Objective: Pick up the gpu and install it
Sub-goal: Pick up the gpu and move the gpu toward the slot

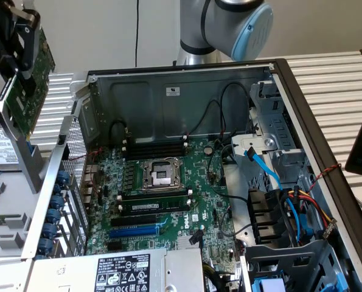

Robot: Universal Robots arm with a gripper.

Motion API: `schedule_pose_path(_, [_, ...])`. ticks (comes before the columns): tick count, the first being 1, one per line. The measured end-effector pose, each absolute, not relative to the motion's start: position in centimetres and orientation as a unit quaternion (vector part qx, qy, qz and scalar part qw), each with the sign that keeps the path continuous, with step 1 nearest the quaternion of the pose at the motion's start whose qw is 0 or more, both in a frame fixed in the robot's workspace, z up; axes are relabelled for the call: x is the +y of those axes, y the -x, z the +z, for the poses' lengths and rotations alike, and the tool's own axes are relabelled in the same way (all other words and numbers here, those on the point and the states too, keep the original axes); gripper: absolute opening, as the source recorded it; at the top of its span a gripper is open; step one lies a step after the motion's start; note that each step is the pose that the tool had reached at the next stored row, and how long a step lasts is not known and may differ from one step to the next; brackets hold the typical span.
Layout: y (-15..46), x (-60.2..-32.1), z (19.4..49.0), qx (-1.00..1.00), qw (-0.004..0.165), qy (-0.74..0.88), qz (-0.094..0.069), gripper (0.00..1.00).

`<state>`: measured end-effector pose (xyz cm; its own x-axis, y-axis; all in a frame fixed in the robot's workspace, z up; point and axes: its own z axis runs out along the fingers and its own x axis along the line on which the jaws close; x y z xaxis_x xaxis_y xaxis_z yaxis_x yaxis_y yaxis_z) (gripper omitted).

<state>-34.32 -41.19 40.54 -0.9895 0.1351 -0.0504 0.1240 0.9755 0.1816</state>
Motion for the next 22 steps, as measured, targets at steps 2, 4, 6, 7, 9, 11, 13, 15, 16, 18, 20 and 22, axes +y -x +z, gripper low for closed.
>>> schedule_pose_path(2, [33.5, -41.3, 40.8, 0.994, 0.027, -0.066, 0.087, 0.28])
schedule_pose_path(4, [32.8, -41.3, 41.1, 0.994, 0.022, -0.066, 0.085, 0.28])
schedule_pose_path(6, [32.0, -41.4, 41.4, 0.994, 0.017, -0.066, 0.084, 0.28])
schedule_pose_path(7, [31.6, -41.5, 41.5, 0.994, 0.016, -0.066, 0.084, 0.28])
schedule_pose_path(9, [30.7, -41.6, 41.9, 0.994, 0.014, -0.067, 0.084, 0.28])
schedule_pose_path(11, [29.8, -41.7, 42.1, 0.994, 0.013, -0.067, 0.084, 0.28])
schedule_pose_path(13, [28.9, -41.8, 42.2, 0.994, 0.012, -0.067, 0.084, 0.28])
schedule_pose_path(15, [28.3, -41.8, 42.2, 0.994, 0.008, -0.067, 0.083, 0.28])
schedule_pose_path(16, [28.1, -41.8, 42.2, 0.994, 0.004, -0.067, 0.083, 0.28])
schedule_pose_path(18, [26.9, -41.9, 42.2, 0.994, -0.001, -0.068, 0.083, 0.28])
schedule_pose_path(20, [26.0, -41.9, 42.2, 0.994, -0.001, -0.068, 0.083, 0.28])
schedule_pose_path(22, [25.1, -41.9, 42.2, 0.994, -0.001, -0.067, 0.083, 0.28])
